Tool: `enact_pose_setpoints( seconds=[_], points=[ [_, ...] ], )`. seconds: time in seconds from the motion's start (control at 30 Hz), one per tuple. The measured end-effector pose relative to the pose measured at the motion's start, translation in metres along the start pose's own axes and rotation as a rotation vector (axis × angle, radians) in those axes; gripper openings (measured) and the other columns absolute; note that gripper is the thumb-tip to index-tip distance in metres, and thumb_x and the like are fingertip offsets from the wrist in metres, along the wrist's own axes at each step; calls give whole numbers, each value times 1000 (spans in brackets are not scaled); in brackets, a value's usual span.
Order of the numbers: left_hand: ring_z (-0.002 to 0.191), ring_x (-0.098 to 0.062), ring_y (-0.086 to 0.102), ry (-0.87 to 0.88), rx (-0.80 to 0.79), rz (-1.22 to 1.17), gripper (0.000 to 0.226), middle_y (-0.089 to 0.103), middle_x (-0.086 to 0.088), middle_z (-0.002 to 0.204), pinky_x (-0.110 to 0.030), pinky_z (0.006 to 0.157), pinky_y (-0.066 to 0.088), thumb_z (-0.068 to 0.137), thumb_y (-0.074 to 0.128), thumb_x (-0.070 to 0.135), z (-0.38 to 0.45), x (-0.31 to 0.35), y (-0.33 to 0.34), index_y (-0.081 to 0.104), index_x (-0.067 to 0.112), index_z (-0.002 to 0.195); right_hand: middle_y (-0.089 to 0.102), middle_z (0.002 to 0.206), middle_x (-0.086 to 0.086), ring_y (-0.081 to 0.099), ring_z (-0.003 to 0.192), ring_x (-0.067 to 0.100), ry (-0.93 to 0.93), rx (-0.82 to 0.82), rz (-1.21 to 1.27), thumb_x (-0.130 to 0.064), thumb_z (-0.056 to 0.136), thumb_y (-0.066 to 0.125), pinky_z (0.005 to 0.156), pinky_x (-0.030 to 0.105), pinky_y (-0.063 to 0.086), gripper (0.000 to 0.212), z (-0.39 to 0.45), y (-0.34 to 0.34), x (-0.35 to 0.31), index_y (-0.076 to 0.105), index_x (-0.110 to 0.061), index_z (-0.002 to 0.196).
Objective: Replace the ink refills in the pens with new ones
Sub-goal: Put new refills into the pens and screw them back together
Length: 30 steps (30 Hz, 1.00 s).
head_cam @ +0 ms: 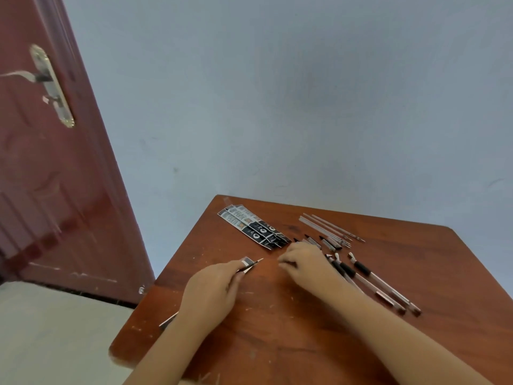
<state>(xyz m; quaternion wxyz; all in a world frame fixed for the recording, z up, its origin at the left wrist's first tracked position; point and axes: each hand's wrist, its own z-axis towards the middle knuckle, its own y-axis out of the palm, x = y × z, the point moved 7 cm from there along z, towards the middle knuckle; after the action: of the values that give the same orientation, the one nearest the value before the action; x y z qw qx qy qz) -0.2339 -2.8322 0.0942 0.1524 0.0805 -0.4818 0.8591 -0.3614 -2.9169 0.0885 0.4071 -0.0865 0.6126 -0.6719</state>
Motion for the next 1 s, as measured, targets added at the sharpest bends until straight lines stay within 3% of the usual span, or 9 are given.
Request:
enact_pose_setpoints(
  seconds=[0.1, 0.2, 0.27, 0.4, 0.53, 0.67, 0.73, 0.8, 1.0],
  points=[
    [57, -5, 63, -37, -17, -13, 31, 69, 13, 67, -8, 50, 35, 79, 39, 32, -1, -6, -3, 69, 27, 83, 59, 109, 4, 46, 107, 18, 45, 30, -100, -28, 90, 48, 87, 27, 33, 30, 19, 15, -5, 61, -15, 114],
    [85, -10, 61, -87, -4, -75, 34, 69, 10, 92, -10, 60, 30, 88, 34, 32, -2, -16, -5, 64, 28, 104, 53, 101, 1, 41, 107, 20, 77, 32, -197, -33, 91, 44, 77, 26, 23, 30, 27, 28, -7, 60, -22, 115],
    [92, -9, 57, -64, 27, -119, 32, 66, 11, 102, -8, 61, 30, 92, 33, 32, -5, -20, -5, 60, 30, 111, 54, 104, 3, 41, 106, 21, 87, 57, -221, -34, 92, 43, 75, 26, 19, 31, 29, 31, -7, 60, -23, 115],
    [87, -10, 59, -62, 24, -160, 34, 68, 10, 96, -6, 58, 29, 88, 34, 34, -5, -23, -8, 63, 30, 106, 56, 106, 5, 42, 105, 22, 73, 66, -255, -34, 92, 42, 75, 27, 18, 32, 30, 31, -8, 60, -22, 115],
    [61, -12, 62, -89, -33, -103, 23, 69, 11, 67, -6, 48, 25, 72, 53, 25, 1, -16, -8, 71, 29, 85, 58, 107, 3, 45, 103, 20, 47, 125, -235, -35, 91, 45, 75, 26, 22, 32, 18, 14, -9, 59, -21, 116],
    [65, -20, 61, -74, -49, -147, 24, 68, 4, 69, -22, 55, 38, 74, 52, 22, 10, 0, -1, 73, 20, 85, 62, 106, 2, 50, 105, 19, 162, 201, -224, -32, 89, 48, 85, 30, 36, 28, -16, -20, 16, 64, -18, 107],
    [62, -16, 58, -44, -21, -171, 16, 65, 3, 67, -21, 54, 38, 73, 59, 17, 14, 12, 3, 73, 18, 80, 62, 107, 0, 51, 104, 18, 248, 149, -327, -36, 90, 45, 86, 30, 39, 30, -35, -31, 31, 62, -19, 108],
    [70, -14, 49, -56, -1, -225, 13, 64, -3, 74, -25, 60, 36, 80, 63, 12, 17, 22, 10, 73, 14, 87, 61, 105, 0, 53, 100, 17, 311, 61, -428, -38, 90, 43, 81, 28, 40, 31, -48, -35, 40, 59, -19, 108],
    [79, -10, 37, -82, 47, -296, 16, 61, 4, 82, -10, 62, 28, 84, 62, 17, 25, 40, 21, 71, 17, 97, 62, 107, 1, 56, 99, 18, 334, 42, -411, -31, 90, 44, 83, 27, 40, 26, -58, -31, 47, 58, -18, 107]
  ],
)
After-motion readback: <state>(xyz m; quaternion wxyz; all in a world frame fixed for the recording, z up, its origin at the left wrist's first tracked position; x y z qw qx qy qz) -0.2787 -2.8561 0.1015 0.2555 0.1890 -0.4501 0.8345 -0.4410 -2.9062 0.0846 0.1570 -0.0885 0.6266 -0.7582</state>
